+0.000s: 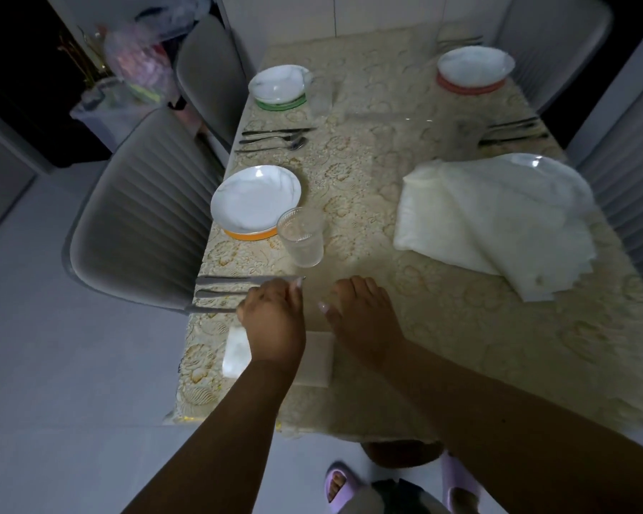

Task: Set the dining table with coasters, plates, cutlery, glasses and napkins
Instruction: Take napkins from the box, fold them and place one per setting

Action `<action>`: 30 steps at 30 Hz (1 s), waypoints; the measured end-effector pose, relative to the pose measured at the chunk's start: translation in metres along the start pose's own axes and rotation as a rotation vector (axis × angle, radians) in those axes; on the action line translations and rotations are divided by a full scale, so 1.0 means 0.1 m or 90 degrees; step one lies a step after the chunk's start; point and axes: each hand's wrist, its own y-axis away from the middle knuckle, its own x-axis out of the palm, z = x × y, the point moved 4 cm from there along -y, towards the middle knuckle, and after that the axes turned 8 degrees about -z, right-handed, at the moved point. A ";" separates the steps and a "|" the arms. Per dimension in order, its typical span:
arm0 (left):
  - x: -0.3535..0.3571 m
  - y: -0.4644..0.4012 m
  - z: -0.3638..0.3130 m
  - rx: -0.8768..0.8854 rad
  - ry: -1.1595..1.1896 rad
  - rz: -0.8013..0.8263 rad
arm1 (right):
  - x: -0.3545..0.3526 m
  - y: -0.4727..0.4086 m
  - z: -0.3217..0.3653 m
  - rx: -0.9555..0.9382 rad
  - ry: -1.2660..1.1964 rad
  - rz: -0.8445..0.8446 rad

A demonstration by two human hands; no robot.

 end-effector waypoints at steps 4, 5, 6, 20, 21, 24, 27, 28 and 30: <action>0.27 -0.04 -0.46 0.008 0.044 0.048 | -0.23 -0.04 -0.64 0.122 -0.031 -0.029; 0.35 -0.05 -0.58 0.006 0.052 0.059 | -0.29 -0.04 -0.82 0.160 -0.028 -0.033; 0.42 -0.04 -0.71 0.011 0.064 0.068 | -0.34 -0.03 -1.01 0.202 -0.021 -0.033; 1.36 0.17 -2.17 0.148 0.203 0.276 | -0.96 -0.14 -2.87 0.700 -0.144 -0.092; 1.40 0.19 -2.23 0.154 0.199 0.287 | -0.96 -0.16 -2.92 0.707 -0.145 -0.075; 1.54 0.21 -2.39 0.164 0.192 0.306 | -0.96 -0.25 -3.02 0.695 -0.202 -0.024; 1.68 0.21 -2.54 0.148 0.176 0.318 | -1.03 -0.36 -3.08 0.656 -0.236 -0.037; 1.72 0.20 -2.58 0.141 0.173 0.320 | -1.05 -0.39 -3.09 0.647 -0.248 -0.043; 1.79 0.19 -2.67 0.133 0.172 0.327 | -1.08 -0.46 -3.07 0.644 -0.325 -0.041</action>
